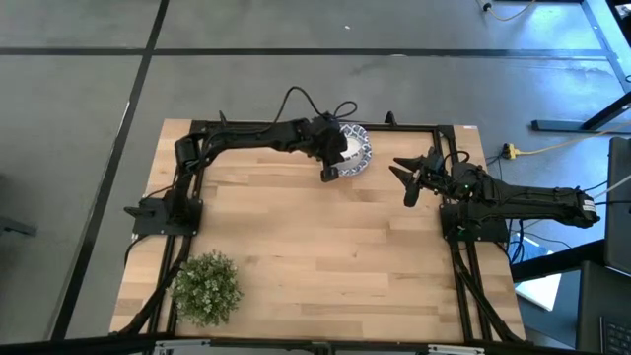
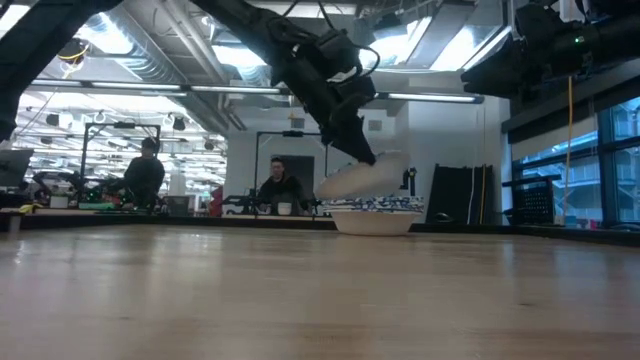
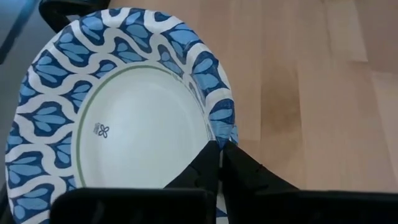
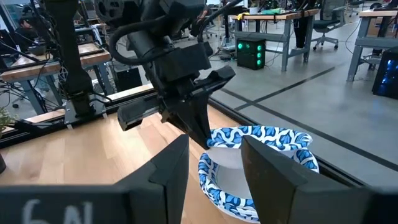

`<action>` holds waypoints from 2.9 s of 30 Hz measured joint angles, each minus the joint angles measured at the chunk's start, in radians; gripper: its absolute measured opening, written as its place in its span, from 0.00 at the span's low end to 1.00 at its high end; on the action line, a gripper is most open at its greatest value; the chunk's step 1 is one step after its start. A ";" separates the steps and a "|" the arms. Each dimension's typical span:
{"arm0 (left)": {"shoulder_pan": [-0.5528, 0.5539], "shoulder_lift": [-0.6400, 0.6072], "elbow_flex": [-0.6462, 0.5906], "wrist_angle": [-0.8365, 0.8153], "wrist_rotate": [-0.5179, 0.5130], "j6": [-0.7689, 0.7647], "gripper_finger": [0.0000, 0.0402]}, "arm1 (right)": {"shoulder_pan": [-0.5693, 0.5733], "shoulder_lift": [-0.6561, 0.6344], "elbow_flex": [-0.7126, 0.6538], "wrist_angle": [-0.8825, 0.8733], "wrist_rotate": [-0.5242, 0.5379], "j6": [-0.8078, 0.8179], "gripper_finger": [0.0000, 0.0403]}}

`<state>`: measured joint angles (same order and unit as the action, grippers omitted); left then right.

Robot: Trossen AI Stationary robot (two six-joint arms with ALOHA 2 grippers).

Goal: Nest bowls inside each other
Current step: Stack the left bowl on the right bowls, then return to Home Position

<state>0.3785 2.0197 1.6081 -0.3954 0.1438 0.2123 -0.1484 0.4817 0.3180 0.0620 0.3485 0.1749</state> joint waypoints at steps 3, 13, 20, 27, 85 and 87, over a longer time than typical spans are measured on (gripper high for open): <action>-0.004 0.000 0.000 0.003 -0.002 0.015 0.05 | 0.000 0.000 0.000 0.000 0.000 0.000 0.37; 0.001 0.000 0.001 0.011 0.002 -0.003 0.11 | 0.000 0.000 0.000 0.000 0.000 0.000 0.37; 0.000 0.000 0.001 0.011 -0.003 -0.026 0.21 | 0.000 0.000 0.000 0.000 -0.001 0.000 0.37; -0.002 0.000 0.001 0.011 -0.003 -0.029 0.31 | 0.000 0.000 0.000 0.000 -0.001 0.000 0.37; 0.121 -1.279 -1.075 0.450 0.228 -0.221 0.31 | -0.053 -0.164 0.000 0.056 -0.138 -0.210 0.37; 0.131 -1.283 -1.078 0.458 0.229 -0.226 0.31 | -0.080 -0.162 0.000 0.047 -0.160 -0.211 0.37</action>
<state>0.5094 0.7372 0.5300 0.0627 0.3725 -0.0136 -0.2284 0.3200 0.3176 0.1093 0.1889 -0.0363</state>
